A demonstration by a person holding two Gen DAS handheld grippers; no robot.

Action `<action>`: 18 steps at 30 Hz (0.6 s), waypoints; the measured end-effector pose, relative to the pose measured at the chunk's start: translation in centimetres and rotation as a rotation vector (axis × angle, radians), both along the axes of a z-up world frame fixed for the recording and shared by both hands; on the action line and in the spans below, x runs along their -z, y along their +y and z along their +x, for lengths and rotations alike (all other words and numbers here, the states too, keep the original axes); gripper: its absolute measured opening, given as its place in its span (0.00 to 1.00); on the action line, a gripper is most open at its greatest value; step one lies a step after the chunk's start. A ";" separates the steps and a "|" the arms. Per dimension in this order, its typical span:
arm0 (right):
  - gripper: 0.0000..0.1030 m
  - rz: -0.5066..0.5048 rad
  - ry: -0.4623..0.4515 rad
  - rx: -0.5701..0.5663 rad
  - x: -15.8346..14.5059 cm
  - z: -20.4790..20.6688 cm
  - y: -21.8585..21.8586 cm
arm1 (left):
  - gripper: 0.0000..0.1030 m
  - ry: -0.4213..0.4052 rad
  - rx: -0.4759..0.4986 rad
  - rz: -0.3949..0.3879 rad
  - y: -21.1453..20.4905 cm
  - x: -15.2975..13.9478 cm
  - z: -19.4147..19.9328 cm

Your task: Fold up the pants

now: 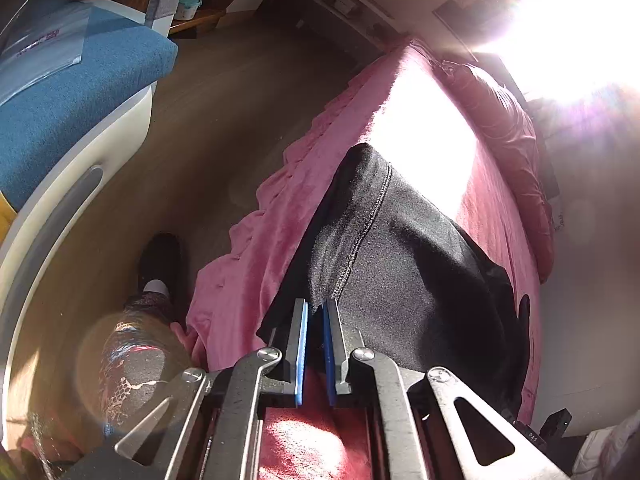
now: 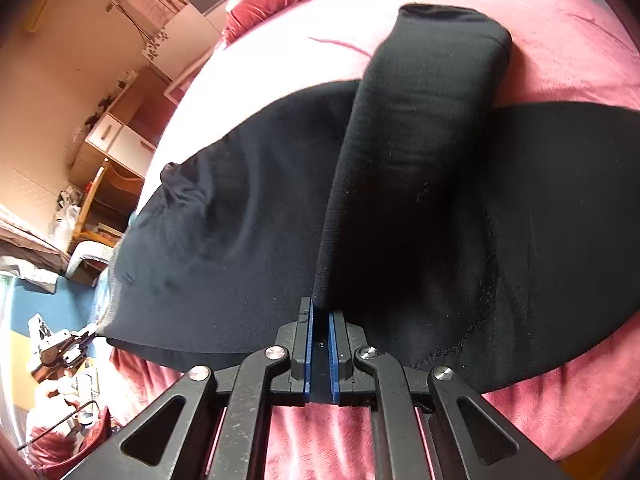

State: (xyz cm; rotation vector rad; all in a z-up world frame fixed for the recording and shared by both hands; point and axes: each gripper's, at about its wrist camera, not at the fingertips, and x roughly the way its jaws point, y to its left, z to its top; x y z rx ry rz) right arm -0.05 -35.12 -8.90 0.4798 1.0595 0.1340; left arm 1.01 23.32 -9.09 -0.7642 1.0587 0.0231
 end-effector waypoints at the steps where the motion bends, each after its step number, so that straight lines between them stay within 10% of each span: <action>1: 0.07 -0.001 -0.005 -0.005 -0.2 -0.2 -0.2 | 0.07 0.007 0.003 0.008 -0.1 0.1 0.1; 11: 0.06 -0.024 0.045 -0.013 1.1 0.1 0.8 | 0.23 0.061 0.028 0.285 -2.0 -2.4 0.6; 18: 0.06 -0.016 0.086 -0.030 2.1 0.2 0.5 | 0.23 -0.072 0.021 0.389 -4.8 -6.8 0.8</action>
